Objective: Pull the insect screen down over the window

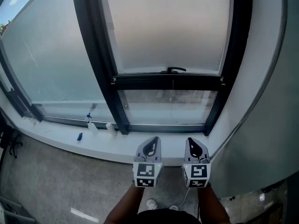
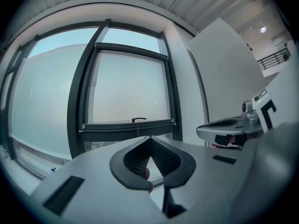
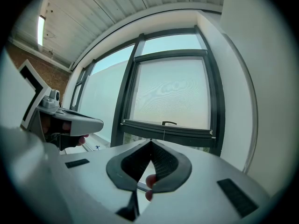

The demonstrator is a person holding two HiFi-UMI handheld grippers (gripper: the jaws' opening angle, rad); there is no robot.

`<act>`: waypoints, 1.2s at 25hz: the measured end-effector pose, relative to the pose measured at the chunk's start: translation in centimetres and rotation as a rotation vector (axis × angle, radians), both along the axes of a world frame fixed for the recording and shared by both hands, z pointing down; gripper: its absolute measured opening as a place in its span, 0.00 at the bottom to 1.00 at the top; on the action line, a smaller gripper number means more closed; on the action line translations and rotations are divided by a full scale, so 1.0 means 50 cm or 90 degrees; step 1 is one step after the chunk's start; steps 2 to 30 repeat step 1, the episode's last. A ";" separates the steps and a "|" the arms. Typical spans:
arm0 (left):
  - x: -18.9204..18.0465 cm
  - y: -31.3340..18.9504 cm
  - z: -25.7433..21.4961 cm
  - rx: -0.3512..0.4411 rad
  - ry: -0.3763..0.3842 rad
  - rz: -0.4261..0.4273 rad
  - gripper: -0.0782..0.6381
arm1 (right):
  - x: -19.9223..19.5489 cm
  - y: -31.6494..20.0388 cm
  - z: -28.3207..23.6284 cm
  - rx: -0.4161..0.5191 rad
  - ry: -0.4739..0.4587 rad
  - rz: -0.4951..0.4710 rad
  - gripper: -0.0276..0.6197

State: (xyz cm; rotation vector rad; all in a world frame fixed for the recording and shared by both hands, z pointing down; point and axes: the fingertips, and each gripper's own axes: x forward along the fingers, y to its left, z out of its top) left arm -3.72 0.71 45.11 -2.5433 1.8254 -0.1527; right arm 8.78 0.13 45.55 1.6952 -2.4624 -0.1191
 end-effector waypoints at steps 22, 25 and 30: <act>-0.001 0.002 0.000 0.001 -0.003 0.001 0.11 | 0.001 -0.001 -0.001 0.001 -0.001 0.003 0.05; -0.001 0.002 0.000 0.001 -0.003 0.001 0.11 | 0.001 -0.001 -0.001 0.001 -0.001 0.003 0.05; -0.001 0.002 0.000 0.001 -0.003 0.001 0.11 | 0.001 -0.001 -0.001 0.001 -0.001 0.003 0.05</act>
